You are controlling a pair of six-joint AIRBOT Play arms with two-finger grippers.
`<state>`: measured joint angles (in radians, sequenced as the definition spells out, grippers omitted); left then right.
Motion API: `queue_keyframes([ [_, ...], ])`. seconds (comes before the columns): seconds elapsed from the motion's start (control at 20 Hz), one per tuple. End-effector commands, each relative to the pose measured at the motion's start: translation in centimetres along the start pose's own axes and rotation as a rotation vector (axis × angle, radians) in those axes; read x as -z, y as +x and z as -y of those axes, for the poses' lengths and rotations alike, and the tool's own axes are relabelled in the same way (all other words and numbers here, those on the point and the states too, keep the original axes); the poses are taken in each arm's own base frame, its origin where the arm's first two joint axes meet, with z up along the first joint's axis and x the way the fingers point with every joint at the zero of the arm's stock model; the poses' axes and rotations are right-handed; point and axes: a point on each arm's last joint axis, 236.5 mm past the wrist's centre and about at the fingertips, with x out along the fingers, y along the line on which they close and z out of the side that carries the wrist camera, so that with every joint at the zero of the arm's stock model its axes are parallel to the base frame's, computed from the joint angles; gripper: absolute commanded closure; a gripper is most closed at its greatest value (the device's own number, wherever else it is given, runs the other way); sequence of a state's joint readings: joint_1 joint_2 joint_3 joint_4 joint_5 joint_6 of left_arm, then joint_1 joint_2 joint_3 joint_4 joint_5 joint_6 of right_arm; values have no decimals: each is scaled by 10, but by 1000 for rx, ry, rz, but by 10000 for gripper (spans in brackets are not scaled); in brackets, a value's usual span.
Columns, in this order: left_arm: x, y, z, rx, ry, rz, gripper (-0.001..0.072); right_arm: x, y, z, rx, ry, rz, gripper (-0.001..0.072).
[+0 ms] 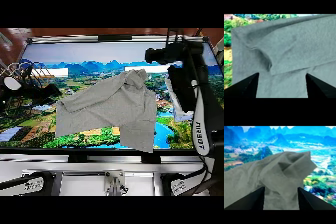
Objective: Fold the shirts.
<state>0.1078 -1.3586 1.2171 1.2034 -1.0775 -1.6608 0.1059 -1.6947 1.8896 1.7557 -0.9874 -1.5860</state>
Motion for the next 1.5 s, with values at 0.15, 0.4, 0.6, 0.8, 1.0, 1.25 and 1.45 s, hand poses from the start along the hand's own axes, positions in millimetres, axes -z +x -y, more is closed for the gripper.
queue_keyframes([
  [0.15,110,-70,-124,-203,-115,-432,49,110,-101,108,39,165,-471,192],
  [0.4,185,-4,-111,61,-262,-423,40,166,-101,117,-155,431,-592,191],
  [0.6,177,20,-97,155,-313,-332,50,170,-90,121,-147,449,-576,191],
  [0.8,176,29,-99,149,-310,-335,52,167,-88,123,-140,447,-559,191],
  [1.0,161,48,-86,165,-308,-277,147,168,-88,123,-137,447,-561,191],
  [1.25,158,64,-72,181,-323,-279,363,180,-86,126,-105,428,-601,191],
  [1.45,158,59,-66,205,-276,-297,667,244,-66,98,-159,407,-767,145],
])
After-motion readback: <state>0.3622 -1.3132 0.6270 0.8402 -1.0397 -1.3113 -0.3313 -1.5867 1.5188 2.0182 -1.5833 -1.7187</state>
